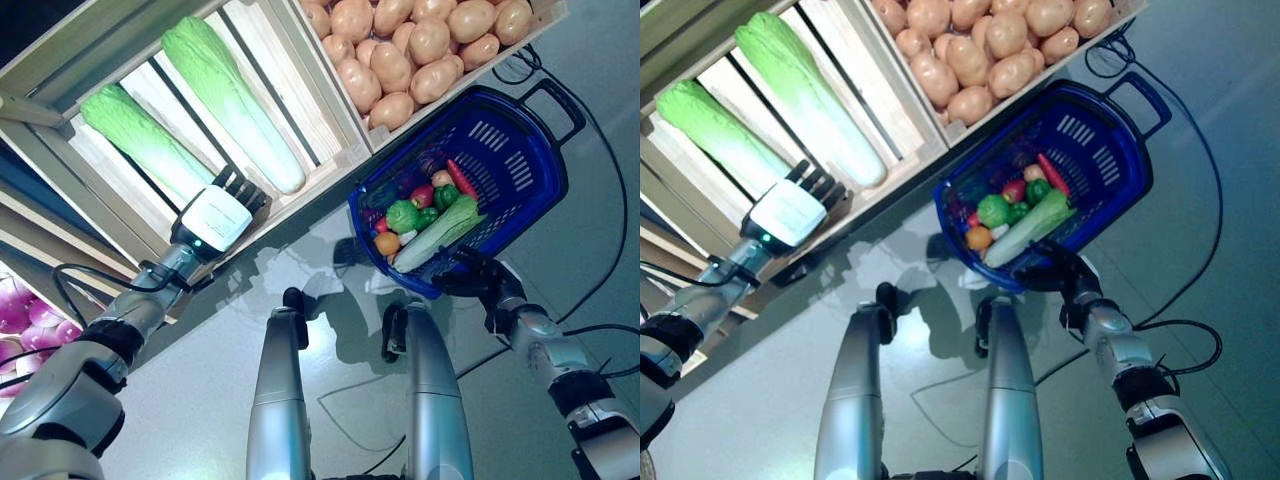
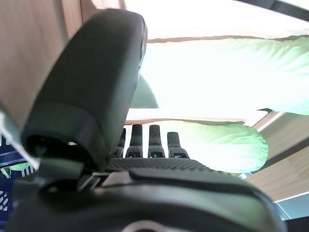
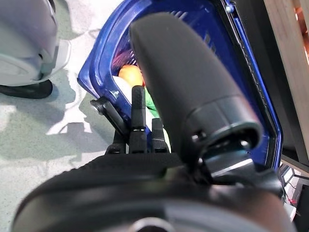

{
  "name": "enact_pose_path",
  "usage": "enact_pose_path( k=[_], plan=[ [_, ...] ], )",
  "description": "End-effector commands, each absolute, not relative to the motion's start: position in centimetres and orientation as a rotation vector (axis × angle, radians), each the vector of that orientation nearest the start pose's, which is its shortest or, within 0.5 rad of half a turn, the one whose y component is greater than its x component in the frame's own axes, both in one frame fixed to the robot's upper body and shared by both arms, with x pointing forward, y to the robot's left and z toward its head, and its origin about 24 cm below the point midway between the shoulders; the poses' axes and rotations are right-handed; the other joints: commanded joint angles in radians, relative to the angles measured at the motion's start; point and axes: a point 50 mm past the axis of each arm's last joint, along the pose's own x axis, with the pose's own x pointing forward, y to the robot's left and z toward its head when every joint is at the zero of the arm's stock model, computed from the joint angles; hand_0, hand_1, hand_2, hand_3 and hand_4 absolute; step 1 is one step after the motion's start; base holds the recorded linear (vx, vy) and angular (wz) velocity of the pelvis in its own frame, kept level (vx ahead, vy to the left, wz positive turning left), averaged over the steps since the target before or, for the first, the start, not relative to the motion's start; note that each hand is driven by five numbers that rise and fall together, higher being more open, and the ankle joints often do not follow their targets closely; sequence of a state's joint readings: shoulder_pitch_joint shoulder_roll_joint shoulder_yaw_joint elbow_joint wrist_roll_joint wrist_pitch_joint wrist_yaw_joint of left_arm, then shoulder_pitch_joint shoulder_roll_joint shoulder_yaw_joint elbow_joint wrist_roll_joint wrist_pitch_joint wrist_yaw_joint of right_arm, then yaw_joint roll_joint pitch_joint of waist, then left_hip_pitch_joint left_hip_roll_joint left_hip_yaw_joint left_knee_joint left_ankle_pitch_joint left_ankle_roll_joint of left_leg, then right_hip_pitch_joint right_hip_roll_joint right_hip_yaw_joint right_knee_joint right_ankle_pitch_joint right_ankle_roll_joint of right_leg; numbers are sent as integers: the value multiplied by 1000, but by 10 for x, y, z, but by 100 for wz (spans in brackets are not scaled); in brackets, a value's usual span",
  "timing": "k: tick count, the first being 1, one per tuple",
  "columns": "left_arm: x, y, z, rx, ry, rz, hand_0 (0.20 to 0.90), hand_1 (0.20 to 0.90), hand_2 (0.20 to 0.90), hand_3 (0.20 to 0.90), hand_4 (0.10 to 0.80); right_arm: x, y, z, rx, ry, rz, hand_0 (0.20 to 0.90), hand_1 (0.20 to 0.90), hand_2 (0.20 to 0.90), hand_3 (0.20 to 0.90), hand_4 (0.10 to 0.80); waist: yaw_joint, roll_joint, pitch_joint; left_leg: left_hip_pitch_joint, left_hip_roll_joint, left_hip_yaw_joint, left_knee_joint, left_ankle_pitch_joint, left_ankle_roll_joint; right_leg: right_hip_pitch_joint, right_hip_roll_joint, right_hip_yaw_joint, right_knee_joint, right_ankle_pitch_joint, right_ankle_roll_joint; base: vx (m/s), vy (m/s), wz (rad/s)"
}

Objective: Put vegetables into the basket

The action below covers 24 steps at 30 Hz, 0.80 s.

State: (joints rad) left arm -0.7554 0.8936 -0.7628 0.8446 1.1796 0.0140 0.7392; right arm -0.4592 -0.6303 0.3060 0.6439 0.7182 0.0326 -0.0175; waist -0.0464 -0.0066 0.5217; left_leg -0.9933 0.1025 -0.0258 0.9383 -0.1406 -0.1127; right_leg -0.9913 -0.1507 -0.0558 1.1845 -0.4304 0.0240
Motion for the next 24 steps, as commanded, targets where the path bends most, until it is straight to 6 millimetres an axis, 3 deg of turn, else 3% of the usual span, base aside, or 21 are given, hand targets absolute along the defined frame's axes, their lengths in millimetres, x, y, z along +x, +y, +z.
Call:
enact_pose_path(
  k=[1,2,3,24],
  plan=[
    [350,307,176,2348,-547,348,900,900,900,900,800,322,-302,77,-38,157,-201,900,900,900,900,800,-18,16,-2,68,0,78,11,-115,52,58,-26,15,-133,134,25,0,0,0],
    [349,307,176,2344,-542,349,712,712,712,712,675,322,-303,77,-34,155,-203,900,900,900,900,800,-17,16,-2,65,-1,77,12,-114,52,55,-26,14,-132,134,24,0,0,0],
    [349,307,174,2334,-540,359,321,321,321,321,414,322,-303,77,-32,156,-205,900,900,900,900,800,-16,16,-2,63,-1,76,13,-114,52,54,-28,12,-130,133,24,0,0,0],
    [339,321,173,2224,-529,527,300,300,300,300,400,316,-308,71,-13,153,-235,900,900,900,900,800,-5,10,-2,74,2,74,16,-121,53,73,-32,-2,-130,117,17,0,0,0]
  ],
)
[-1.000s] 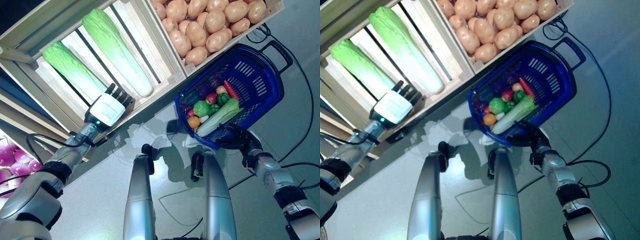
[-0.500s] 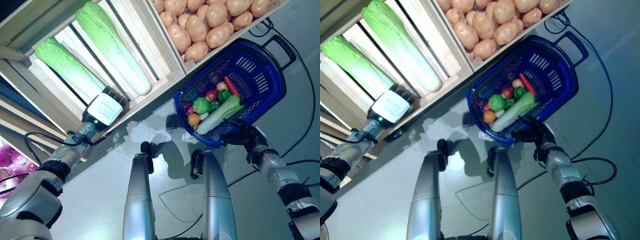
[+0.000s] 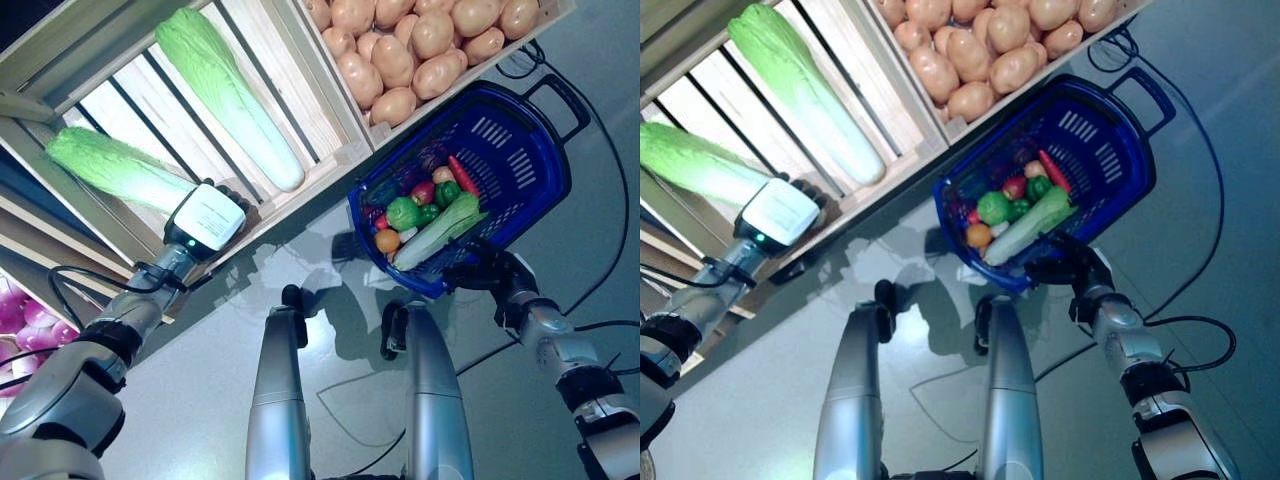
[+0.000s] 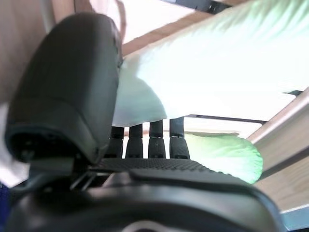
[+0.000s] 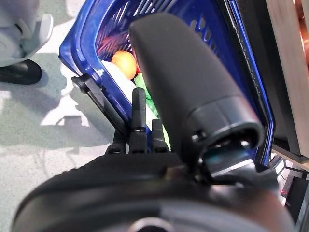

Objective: Put vegetables into the basket

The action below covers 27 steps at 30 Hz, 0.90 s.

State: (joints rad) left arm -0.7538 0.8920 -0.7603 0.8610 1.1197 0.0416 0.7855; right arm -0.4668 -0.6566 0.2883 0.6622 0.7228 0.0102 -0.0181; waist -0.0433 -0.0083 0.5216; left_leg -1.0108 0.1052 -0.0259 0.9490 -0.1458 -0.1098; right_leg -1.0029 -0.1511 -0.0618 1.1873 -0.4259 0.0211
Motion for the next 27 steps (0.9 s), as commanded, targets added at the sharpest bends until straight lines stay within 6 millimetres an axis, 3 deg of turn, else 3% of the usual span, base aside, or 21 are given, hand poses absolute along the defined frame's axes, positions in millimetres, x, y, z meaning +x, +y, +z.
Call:
enact_pose_path(
  k=[1,6,11,17,23,27],
  plan=[
    [337,321,173,2201,-543,550,300,300,300,300,400,316,-308,71,-15,154,-232,900,900,900,900,800,-7,11,-2,95,-2,73,3,-116,48,88,-32,3,-135,114,21,0,0,0],
    [328,322,185,1993,-694,736,300,300,300,300,400,311,-304,63,-7,163,-232,900,900,900,900,800,-3,6,-2,132,-2,72,-28,-105,44,125,-29,-1,-168,127,21,42,-31,0],
    [323,316,193,1878,-799,814,300,300,300,300,400,307,-293,52,26,164,-221,900,900,900,900,800,0,5,-2,188,3,80,-101,-71,36,184,-30,-12,-229,148,20,26,-61,4],
    [317,306,188,1772,-890,812,300,300,300,300,400,300,-282,38,69,188,-214,900,900,900,900,800,6,4,-5,310,-3,84,-228,-23,30,304,-29,-26,-345,186,24,47,-61,11],
    [307,292,178,1405,-935,770,300,300,300,300,400,281,-278,11,89,243,-226,900,900,900,900,800,29,2,-63,420,-15,69,-355,16,33,422,-37,-53,-483,218,28,89,-50,6],
    [296,270,173,1137,-972,681,300,300,300,300,400,264,-267,-8,108,264,-224,900,900,900,900,800,53,-7,-105,525,-36,50,-482,56,38,536,-44,-85,-623,252,41,131,-48,2]
  ],
)
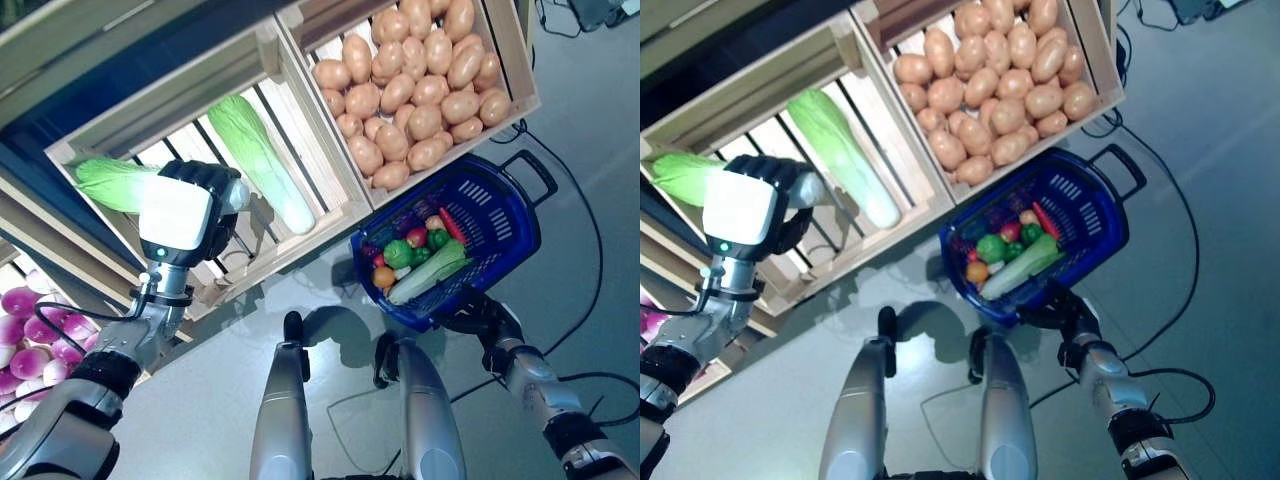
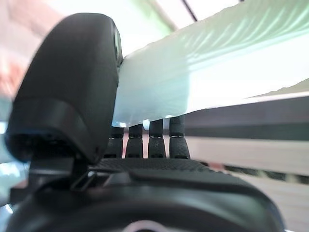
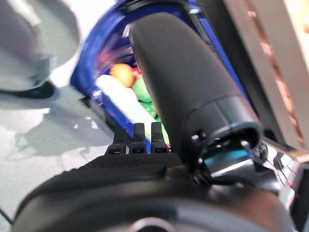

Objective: Put vegetables into the basket

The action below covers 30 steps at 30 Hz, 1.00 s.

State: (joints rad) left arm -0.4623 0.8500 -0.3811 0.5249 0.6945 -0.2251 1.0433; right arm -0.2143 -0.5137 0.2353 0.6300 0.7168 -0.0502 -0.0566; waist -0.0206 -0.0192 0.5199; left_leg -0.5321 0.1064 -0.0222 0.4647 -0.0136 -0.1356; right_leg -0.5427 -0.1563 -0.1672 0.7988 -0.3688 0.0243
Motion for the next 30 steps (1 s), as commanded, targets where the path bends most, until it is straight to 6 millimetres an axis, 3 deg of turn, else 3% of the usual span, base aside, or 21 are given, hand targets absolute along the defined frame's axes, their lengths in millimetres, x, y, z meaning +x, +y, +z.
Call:
enact_pose_path(
  k=[1,6,8,11,16,21,24,30],
  plan=[
    [290,263,174,1013,-982,666,300,300,300,300,400,258,-262,-14,91,267,-207,900,900,900,900,800,36,1,-121,92,-47,38,-55,-58,67,125,-37,8,-299,214,43,166,-51,9],
    [274,242,172,562,-948,540,300,300,300,300,400,245,-247,-24,96,268,-183,900,900,900,900,800,53,-4,-182,212,-61,21,-223,-1,65,276,-36,-46,-499,273,58,147,-50,9],
    [269,237,171,298,-893,450,300,300,300,300,400,241,-240,-27,64,269,-159,900,900,900,900,800,64,-7,-207,271,-61,18,-292,13,65,344,-32,-64,-567,288,65,144,-57,9],
    [266,226,166,114,-850,346,300,300,300,300,400,238,-236,-31,59,275,-154,900,900,900,900,800,70,-9,-247,325,-61,16,-364,32,67,406,-28,-81,-638,313,75,135,-44,9],
    [264,213,154,-248,-716,125,300,300,300,300,400,237,-232,-18,39,206,-134,900,900,900,900,800,75,-18,-309,417,-54,24,-461,46,75,493,-17,-100,-719,342,85,117,-35,9],
    [268,208,138,-447,-595,48,300,300,300,300,400,238,-230,8,32,82,-76,900,900,900,900,800,58,-24,-345,466,-48,46,-479,38,88,522,-15,-96,-721,342,89,67,-1,-1],
    [270,206,130,-474,-528,35,300,300,300,300,400,239,-225,33,113,-4,50,900,900,900,900,800,48,-24,-364,498,-48,49,-513,43,94,542,-10,-86,-731,340,91,61,-3,-8],
    [276,202,121,-420,-420,-35,300,300,300,300,400,237,-211,56,206,-16,372,900,900,900,900,800,38,-34,-387,530,-50,59,-538,39,97,562,-8,-74,-752,345,102,17,-16,-7]
  ],
)
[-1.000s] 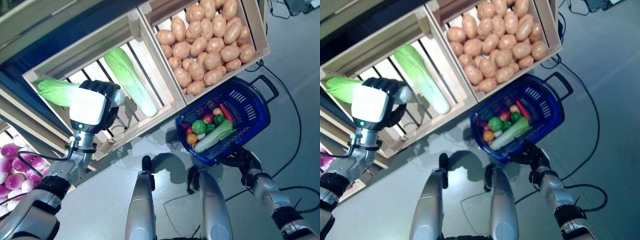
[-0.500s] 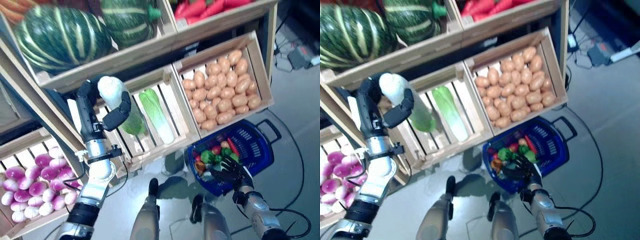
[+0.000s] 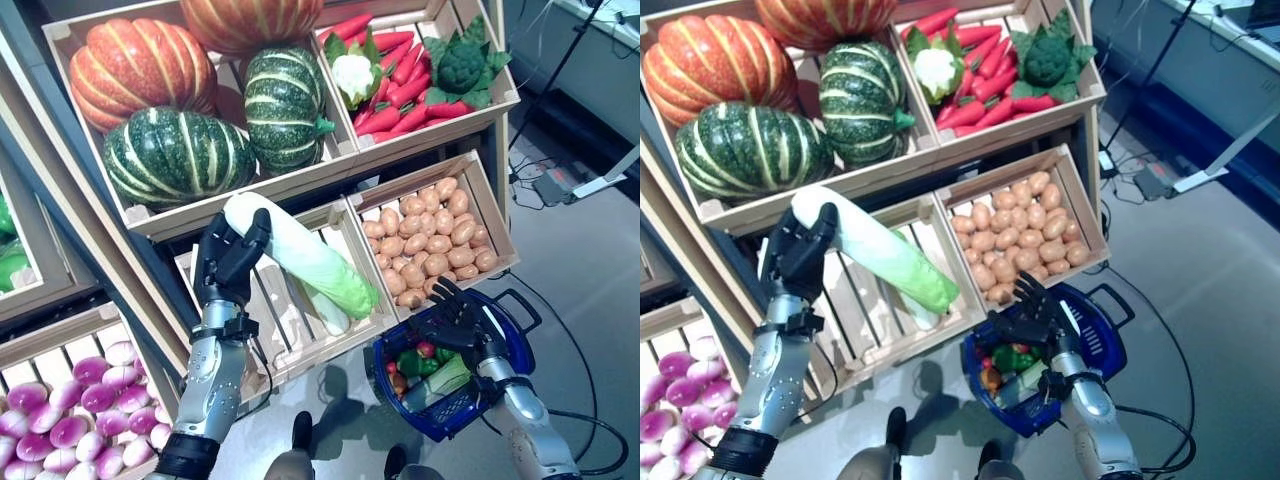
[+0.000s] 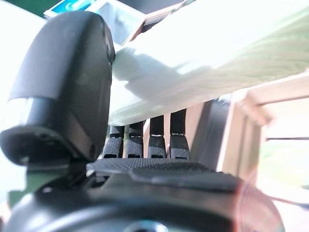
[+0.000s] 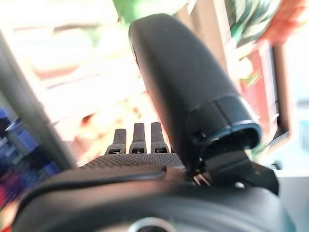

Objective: Put vegetables into the basket

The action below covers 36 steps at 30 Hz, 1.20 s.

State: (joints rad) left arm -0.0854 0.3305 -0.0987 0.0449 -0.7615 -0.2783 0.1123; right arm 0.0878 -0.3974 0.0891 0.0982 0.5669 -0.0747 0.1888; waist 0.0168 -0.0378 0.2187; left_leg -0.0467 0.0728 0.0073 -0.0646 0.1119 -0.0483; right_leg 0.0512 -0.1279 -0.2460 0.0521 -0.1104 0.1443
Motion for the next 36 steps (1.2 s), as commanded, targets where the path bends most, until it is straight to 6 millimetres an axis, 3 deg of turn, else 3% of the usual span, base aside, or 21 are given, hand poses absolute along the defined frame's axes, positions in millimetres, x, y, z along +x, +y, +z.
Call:
enact_pose_path(
  k=[1,9,21,28,36],
  plan=[
    [278,199,118,-404,-389,-64,300,300,300,300,400,238,-207,60,204,-3,444,900,900,900,900,800,2,-18,-90,48,-16,30,-12,-86,10,-28,-36,5,-11,89,-17,0,-38,-3],
    [289,178,105,-327,-234,-247,300,300,300,300,400,258,-180,84,225,103,782,900,900,900,900,800,30,-29,-118,70,-9,37,-23,-86,0,4,-41,-2,-59,117,-9,-2,-30,1],
    [293,155,97,-289,-126,-427,300,300,300,300,400,270,-139,75,320,280,965,900,900,900,900,800,54,-23,-158,89,-14,18,-23,-94,0,23,-44,1,-64,120,-8,0,0,0],
    [292,145,94,-304,-112,-468,300,300,300,300,400,256,-115,58,367,484,1161,900,900,900,900,800,59,-24,-175,97,-9,19,-23,-97,-3,34,-49,3,-75,123,-6,0,0,0],
    [289,147,94,-293,-114,-480,300,300,300,300,400,241,-125,44,242,648,1315,900,900,900,900,800,60,-30,-182,97,-7,20,-23,-96,-8,33,-55,1,-76,128,-3,0,0,0]
  ],
)
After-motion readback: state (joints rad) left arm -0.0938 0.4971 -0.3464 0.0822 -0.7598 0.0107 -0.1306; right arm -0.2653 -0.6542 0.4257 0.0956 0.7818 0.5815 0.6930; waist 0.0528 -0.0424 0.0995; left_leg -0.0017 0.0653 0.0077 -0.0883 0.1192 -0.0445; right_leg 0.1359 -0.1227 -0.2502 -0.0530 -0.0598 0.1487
